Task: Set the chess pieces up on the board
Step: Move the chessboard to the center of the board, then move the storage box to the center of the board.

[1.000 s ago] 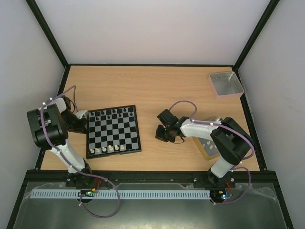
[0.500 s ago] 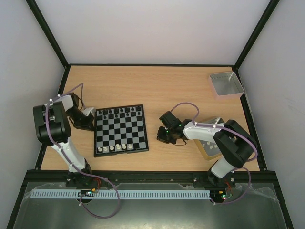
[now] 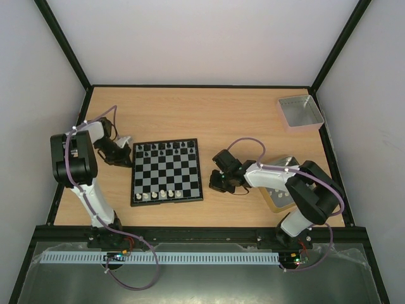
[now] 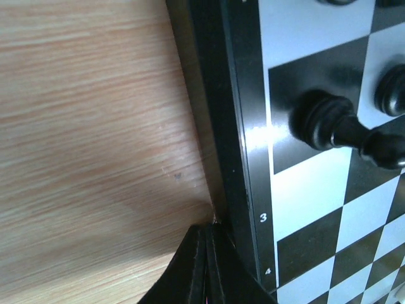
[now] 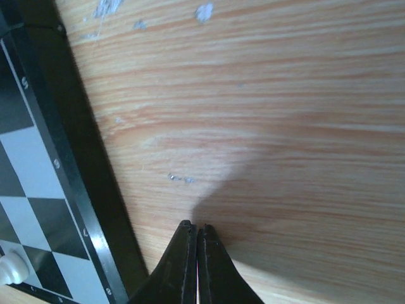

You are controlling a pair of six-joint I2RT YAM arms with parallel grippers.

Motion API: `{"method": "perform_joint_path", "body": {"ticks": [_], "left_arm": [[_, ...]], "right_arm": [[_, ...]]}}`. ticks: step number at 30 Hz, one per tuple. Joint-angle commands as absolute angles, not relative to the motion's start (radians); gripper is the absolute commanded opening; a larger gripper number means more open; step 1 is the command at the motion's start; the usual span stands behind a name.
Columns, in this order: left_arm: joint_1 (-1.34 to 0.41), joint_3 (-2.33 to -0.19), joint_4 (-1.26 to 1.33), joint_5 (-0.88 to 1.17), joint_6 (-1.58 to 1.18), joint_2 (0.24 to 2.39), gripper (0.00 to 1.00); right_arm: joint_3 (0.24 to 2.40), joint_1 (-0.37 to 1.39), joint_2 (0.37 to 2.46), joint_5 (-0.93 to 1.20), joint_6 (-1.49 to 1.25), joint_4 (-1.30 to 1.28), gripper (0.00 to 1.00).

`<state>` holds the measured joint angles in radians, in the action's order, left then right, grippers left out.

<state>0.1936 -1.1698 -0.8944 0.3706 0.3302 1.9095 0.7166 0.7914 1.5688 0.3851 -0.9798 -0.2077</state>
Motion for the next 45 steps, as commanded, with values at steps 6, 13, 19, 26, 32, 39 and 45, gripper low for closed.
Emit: {"method": "perform_joint_path", "body": {"ticks": [6, 13, 19, 26, 32, 39, 45], "left_arm": [[0.183, -1.161, -0.804, 0.333, 0.317, 1.969, 0.02], [0.180, -1.184, -0.810, 0.343, 0.330, 1.997, 0.02], [0.184, -1.166, -0.810, 0.315, 0.347, 1.973, 0.02], [0.291, -1.161, -0.857, 0.301, 0.409, 1.908, 0.02], [0.398, -1.210, -0.954, 0.330, 0.500, 1.817, 0.32], [0.457, -1.267, -1.078, 0.383, 0.588, 1.727, 0.48], [0.472, -1.260, -1.115, 0.403, 0.624, 1.683, 0.49]], "right_arm": [[0.743, 0.900, 1.659, 0.372, -1.003, -0.287, 0.02], [0.788, 0.928, 1.696, 0.367, -0.987, -0.329, 0.02], [0.821, 0.921, 1.674, 0.278, -0.974, -0.431, 0.02], [0.952, 0.801, 1.539, 0.091, -0.924, -0.679, 0.02], [1.131, 0.604, 1.457, -0.050, -0.833, -0.914, 0.02], [1.096, 0.483, 1.402, -0.125, -0.868, -1.046, 0.02], [1.011, 0.445, 1.335, -0.145, -0.891, -1.090, 0.02]]}}
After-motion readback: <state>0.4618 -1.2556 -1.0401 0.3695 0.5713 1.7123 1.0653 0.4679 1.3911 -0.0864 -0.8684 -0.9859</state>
